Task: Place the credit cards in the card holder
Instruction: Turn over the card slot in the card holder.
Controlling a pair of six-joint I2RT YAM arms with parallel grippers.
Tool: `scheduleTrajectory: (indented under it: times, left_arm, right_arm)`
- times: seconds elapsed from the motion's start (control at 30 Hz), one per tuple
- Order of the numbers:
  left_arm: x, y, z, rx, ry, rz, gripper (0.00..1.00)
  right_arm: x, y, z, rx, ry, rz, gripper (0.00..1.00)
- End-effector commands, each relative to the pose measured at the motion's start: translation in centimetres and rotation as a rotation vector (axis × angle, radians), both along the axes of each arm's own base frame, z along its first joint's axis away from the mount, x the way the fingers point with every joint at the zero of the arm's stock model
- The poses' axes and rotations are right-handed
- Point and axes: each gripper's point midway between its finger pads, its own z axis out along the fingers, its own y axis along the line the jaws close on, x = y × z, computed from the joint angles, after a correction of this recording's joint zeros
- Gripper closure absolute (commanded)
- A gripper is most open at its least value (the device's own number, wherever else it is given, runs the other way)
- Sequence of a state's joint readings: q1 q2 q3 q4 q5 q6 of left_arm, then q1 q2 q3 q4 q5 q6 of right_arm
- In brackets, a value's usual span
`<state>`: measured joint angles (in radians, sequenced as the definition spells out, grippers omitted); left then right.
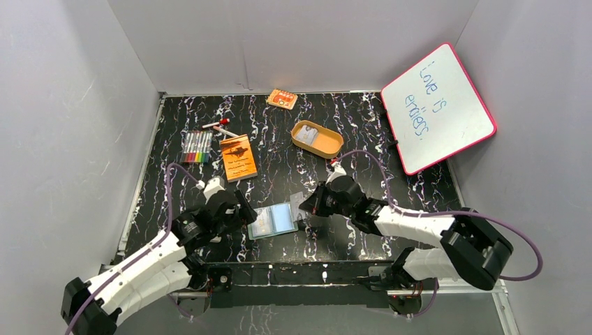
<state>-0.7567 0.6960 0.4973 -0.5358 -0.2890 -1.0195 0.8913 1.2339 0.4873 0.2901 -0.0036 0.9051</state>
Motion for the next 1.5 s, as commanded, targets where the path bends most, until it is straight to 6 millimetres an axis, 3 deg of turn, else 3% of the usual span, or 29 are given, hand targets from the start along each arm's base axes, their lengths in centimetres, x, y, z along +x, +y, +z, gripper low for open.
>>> scheduleTrajectory:
  times: [0.0,0.17,0.57,1.03,1.47]
  left_arm:
    - [0.5,0.0,-1.7,0.012,0.027,0.049,0.21]
    - [0.4,-0.2,-3.3,0.029,0.049,0.031,0.4]
    - [0.7,-0.8,-5.0,0.061,0.066,-0.014,0.63]
    - [1.0,-1.0,-5.5,0.091,0.071,-0.041,0.72]
    - [0.9,-1.6,-5.8,0.079,0.08,-0.069,0.78]
  right_arm:
    - [0.7,1.8,1.7,0.131,-0.006,-0.004,1.0]
    - [0.5,1.8,0.6,0.129,0.033,-0.006,1.0]
    - [0.1,0.4,-2.1,0.044,0.095,-0.044,1.0]
    - [-0.5,1.1,-3.5,0.014,0.134,0.026,1.0]
    - [-0.6,2.4,-2.7,0.065,0.132,0.079,1.0]
